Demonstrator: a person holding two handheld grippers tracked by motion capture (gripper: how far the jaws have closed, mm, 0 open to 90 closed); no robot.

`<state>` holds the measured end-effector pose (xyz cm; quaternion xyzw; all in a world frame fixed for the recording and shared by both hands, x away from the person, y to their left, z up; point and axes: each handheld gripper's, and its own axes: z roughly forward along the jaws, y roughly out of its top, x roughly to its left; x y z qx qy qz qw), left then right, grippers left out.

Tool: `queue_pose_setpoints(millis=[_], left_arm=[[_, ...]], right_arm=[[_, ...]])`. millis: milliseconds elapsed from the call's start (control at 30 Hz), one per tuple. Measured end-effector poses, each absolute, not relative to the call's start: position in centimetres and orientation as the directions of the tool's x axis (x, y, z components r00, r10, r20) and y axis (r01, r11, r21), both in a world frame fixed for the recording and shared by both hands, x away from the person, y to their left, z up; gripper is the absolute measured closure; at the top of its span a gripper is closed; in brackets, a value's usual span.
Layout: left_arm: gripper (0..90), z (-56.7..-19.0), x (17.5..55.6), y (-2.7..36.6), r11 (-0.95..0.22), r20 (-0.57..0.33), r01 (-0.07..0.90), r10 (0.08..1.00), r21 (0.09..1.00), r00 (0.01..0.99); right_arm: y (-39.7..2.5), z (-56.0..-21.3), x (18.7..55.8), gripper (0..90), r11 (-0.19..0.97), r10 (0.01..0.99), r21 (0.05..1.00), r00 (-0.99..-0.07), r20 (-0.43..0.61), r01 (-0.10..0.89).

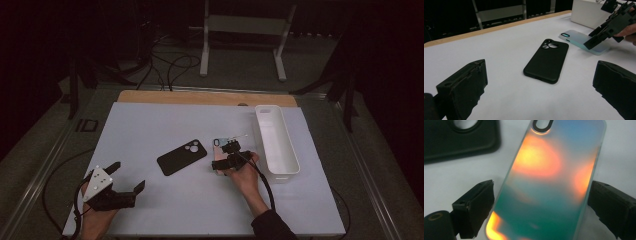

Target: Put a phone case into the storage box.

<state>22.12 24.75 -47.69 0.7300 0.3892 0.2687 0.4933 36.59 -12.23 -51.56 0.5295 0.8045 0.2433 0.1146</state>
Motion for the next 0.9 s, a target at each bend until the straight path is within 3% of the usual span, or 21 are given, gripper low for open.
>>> queue_pose_setpoints(millis=[267, 467, 667, 900], left_arm=[[0.1, -47.7, 22.1, 24.7, -0.216, 0.013, 0.302, 0.832, 0.929, 0.555], [0.1, -47.7, 22.1, 24.7, -0.215, 0.013, 0.302, 0.833, 0.929, 0.554], [0.1, -47.7, 22.1, 24.7, -0.214, 0.012, 0.303, 0.833, 0.929, 0.553], [0.1, -47.7, 22.2, 24.7, -0.217, 0.012, 0.307, 0.833, 0.927, 0.553]], right_arm=[[-11.1, -51.9, 36.3, 6.7, 0.347, 0.918, 0.511, -0.398, -0.011, 0.787], [-11.3, -51.7, 36.4, 8.2, 0.411, 0.884, 0.492, -0.467, -0.012, 0.767], [-11.7, -51.5, 36.0, 15.4, 0.428, 0.871, 0.498, -0.49, -0.006, 0.754], [-12.1, -51.4, 35.5, 16.4, 0.425, 0.871, 0.522, -0.49, -0.015, 0.739]])
